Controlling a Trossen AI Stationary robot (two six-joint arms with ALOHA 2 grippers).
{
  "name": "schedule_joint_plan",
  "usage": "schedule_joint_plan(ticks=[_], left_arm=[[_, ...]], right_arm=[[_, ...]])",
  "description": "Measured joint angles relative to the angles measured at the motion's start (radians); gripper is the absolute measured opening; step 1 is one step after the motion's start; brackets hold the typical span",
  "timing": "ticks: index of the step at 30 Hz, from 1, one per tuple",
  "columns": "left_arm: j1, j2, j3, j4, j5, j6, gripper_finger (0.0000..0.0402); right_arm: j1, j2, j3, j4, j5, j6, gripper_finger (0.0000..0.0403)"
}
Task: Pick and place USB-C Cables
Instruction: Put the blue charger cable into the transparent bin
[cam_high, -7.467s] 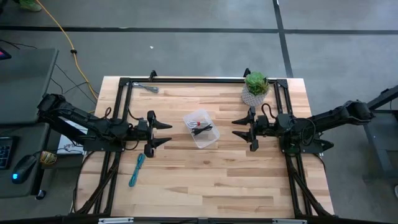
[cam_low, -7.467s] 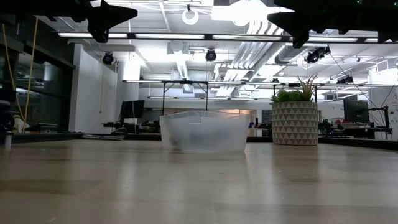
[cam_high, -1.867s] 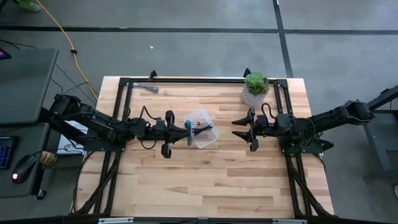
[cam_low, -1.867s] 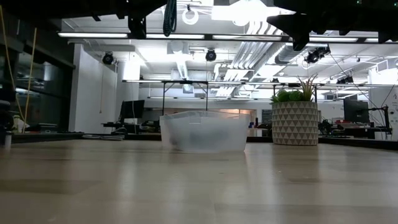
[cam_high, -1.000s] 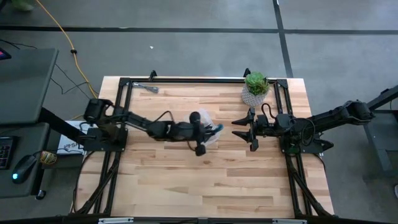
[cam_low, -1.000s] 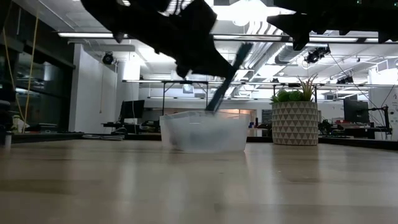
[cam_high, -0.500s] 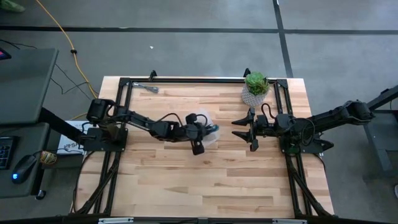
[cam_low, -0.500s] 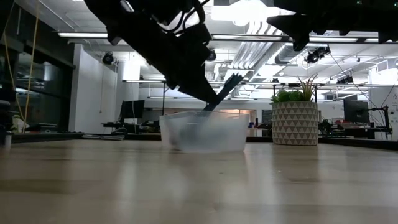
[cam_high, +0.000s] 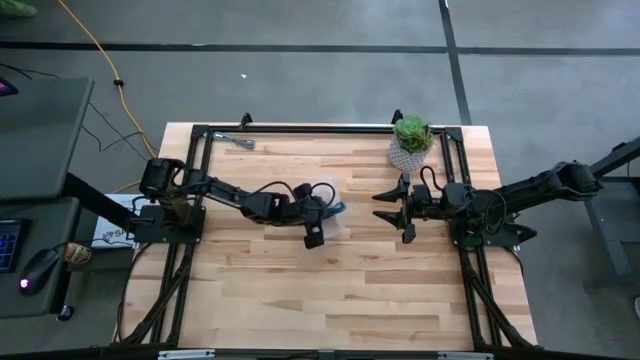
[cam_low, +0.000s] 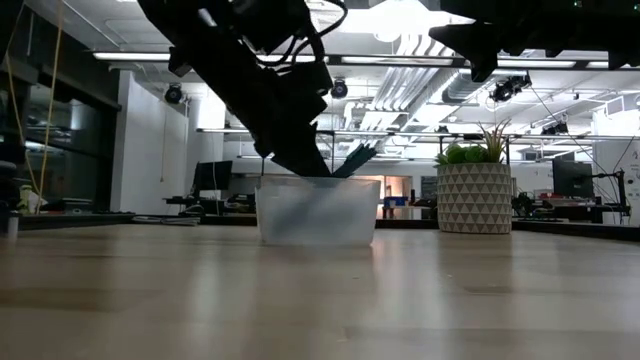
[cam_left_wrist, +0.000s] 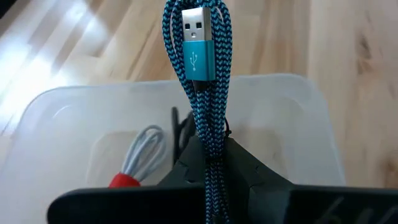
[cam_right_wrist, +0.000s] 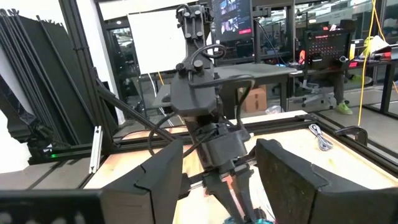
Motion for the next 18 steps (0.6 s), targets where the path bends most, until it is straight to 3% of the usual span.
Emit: schedule_joint_plan(ticks=[11,18], left_arm=[[-0.001,0.000,0.052,-0.060,-0.040,-0.128,0.0001],[-0.002,-0.006,0.087,-0.095,-0.048,-0.367,0.0001]], right_arm=[[0.000,0.000,0.000,0.000,0.000,0.000,0.0195],[0.000,0.000,0.000,0.000,0.000,0.000,0.0195]])
